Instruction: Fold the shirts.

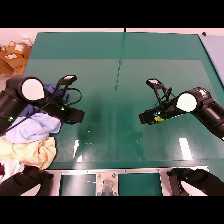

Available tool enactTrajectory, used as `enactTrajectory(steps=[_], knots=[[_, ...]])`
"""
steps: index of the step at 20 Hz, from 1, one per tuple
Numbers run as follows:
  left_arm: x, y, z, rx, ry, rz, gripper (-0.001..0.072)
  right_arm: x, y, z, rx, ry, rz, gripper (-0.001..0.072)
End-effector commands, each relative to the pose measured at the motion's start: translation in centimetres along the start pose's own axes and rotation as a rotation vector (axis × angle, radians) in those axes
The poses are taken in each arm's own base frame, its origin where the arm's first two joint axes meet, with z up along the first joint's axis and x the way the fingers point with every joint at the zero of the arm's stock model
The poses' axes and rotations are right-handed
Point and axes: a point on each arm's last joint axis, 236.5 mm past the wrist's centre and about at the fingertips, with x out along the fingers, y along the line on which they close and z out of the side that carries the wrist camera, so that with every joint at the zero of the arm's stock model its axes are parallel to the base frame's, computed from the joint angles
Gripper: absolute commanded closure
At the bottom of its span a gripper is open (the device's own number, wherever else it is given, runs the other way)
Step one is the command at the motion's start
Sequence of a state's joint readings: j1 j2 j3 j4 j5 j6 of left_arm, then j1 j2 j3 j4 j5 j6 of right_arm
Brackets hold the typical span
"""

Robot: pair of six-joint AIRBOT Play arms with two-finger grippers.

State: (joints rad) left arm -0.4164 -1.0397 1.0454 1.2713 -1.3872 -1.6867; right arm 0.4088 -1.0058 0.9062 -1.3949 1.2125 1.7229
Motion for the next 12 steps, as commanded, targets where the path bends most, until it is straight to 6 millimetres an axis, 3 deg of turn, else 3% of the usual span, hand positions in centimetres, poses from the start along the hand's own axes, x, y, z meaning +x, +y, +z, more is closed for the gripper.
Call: enactTrajectory(steps=[1, 12], knots=[[0.00, -0.01, -0.01, 0.001, 0.000, 0.000, 0.0688, -0.01, 0.04, -0.03, -0.001, 0.000, 0.001, 0.0697], [-0.02, -0.10, 0.67, 0.001, -0.029, -0.004, 0.0688, -0.01, 0.02, 0.01, -0.001, -0.001, 0.000, 0.0697]])
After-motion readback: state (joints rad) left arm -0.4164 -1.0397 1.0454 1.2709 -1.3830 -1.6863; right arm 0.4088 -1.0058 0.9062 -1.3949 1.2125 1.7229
